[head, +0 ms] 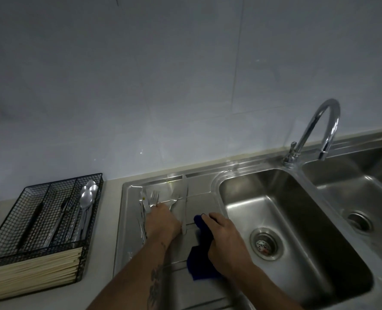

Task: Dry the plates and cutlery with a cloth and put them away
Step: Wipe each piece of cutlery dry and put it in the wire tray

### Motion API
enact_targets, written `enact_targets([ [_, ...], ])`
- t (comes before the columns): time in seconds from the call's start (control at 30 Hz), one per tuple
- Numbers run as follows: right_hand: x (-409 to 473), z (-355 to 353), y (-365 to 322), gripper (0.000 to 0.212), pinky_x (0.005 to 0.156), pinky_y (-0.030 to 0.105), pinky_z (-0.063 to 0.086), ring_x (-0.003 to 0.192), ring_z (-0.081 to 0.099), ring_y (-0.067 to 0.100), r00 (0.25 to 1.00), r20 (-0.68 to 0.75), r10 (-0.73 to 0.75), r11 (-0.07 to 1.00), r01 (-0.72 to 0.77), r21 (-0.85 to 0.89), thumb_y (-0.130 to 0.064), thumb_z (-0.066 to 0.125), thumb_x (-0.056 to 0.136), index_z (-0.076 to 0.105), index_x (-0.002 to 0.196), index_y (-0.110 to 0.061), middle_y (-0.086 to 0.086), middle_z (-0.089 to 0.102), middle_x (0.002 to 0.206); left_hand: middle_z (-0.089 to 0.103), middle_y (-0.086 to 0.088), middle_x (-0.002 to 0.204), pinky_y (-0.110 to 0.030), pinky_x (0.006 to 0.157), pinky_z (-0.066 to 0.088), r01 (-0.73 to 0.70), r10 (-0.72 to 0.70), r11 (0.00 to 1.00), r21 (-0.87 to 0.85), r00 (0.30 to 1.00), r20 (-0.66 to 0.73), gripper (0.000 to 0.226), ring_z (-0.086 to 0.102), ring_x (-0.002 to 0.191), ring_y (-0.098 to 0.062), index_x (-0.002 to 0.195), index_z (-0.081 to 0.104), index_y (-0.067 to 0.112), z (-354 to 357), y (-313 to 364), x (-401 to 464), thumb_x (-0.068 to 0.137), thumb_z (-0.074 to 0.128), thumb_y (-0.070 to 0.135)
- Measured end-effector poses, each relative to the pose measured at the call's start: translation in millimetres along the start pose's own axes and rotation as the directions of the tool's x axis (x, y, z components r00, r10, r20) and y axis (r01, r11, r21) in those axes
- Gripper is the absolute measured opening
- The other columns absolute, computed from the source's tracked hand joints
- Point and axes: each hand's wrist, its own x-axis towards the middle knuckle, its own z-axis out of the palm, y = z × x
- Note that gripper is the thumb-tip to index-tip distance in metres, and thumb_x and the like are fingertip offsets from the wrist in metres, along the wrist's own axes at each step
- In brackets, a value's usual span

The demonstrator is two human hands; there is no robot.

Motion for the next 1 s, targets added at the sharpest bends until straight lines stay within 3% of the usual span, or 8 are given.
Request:
enact_targets([
  [0.13,-4.4,-4.9,2.2,0.052,0.082,0.023,0.042,0.101,0.051,0.018,0.999,-0.003,-0.037,0.999,0.037,0.007,-0.007,0.059,0.073,0.056,0.122,-0.024,-0.008,0.053,0.118,0.069,-0.01,0.102,-0.036,0.079,0.059,0.04,-0.041,0.996,-0.082,0.999,-0.003,0.027,0.068,0.093,-0.026,0.105,0.065,0.006,-6.5,2.8,-7.4,0.08,0.067,0.016],
  [0.33,-8.9,-17.4,6.7,0.058,0.087,0.034,0.05,0.107,0.05,0.017,0.999,-0.021,-0.039,0.998,0.04,0.055,-0.006,0.054,0.074,0.052,0.129,-0.026,-0.009,0.052,0.124,0.067,-0.009,0.097,-0.036,0.073,0.058,0.032,-0.049,0.988,-0.152,0.993,-0.104,0.025,0.066,0.087,-0.025,0.102,0.064,0.006,-13.3,12.4,-15.8,0.078,0.06,0.012],
  [0.5,-8.1,-30.1,-9.4,0.063,0.085,0.036,0.051,0.106,0.052,0.019,0.99,-0.129,-0.062,0.996,0.069,0.056,0.002,0.052,0.072,0.053,0.129,-0.025,-0.007,0.054,0.125,0.057,-0.004,0.094,-0.036,0.074,0.054,-0.151,0.127,0.977,-0.154,0.979,-0.158,0.009,0.057,0.084,-0.021,0.095,0.058,0.014,-27.3,20.8,-28.3,0.086,0.055,0.011],
  [0.7,-11.1,-39.4,-39.4,0.067,0.085,0.031,0.051,0.11,0.05,0.019,0.968,-0.24,-0.074,0.997,0.066,-0.037,0.004,0.06,0.072,0.052,0.132,-0.024,-0.006,0.051,0.129,0.057,0.005,0.095,-0.028,0.074,0.051,-0.367,0.355,0.923,-0.12,0.929,-0.107,0.008,0.055,0.085,-0.012,0.094,0.06,0.023,-47.4,-0.8,-57.7,0.088,0.062,0.018],
  [0.8,-13.7,-29.3,-66.2,0.07,0.094,0.034,0.049,0.117,0.047,0.022,0.962,-0.217,-0.165,0.975,0.126,-0.181,-0.002,0.07,0.069,0.051,0.134,-0.019,0.0,0.049,0.135,0.059,0.009,0.089,-0.024,0.07,0.051,-0.456,0.448,0.88,-0.129,0.89,-0.087,0.005,0.056,0.078,-0.005,0.091,0.061,0.026,-64.9,-19.5,-70.6,0.088,0.065,0.024],
  [0.9,-16.6,-10.1,-89.2,0.069,0.1,0.038,0.045,0.122,0.044,0.025,0.962,-0.115,-0.249,0.921,0.198,-0.336,-0.007,0.066,0.07,0.049,0.136,-0.017,0.001,0.048,0.138,0.06,0.014,0.077,-0.017,0.057,0.04,-0.516,0.506,0.844,-0.145,0.856,-0.104,0.008,0.054,0.068,-0.002,0.083,0.062,0.03,-94.1,-44.5,-78.6,0.088,0.065,0.026],
  [1.0,-23.0,6.3,-112.8,0.061,0.092,0.038,0.048,0.116,0.046,0.023,0.97,-0.145,-0.196,0.927,0.135,-0.349,-0.006,0.06,0.07,0.055,0.129,-0.019,-0.001,0.053,0.132,0.063,0.011,0.077,-0.023,0.06,0.045,-0.536,0.529,0.843,-0.041,0.842,-0.108,0.006,0.058,0.068,-0.006,0.085,0.068,0.029,-119.3,-83.0,-80.9,0.087,0.062,0.03],
])
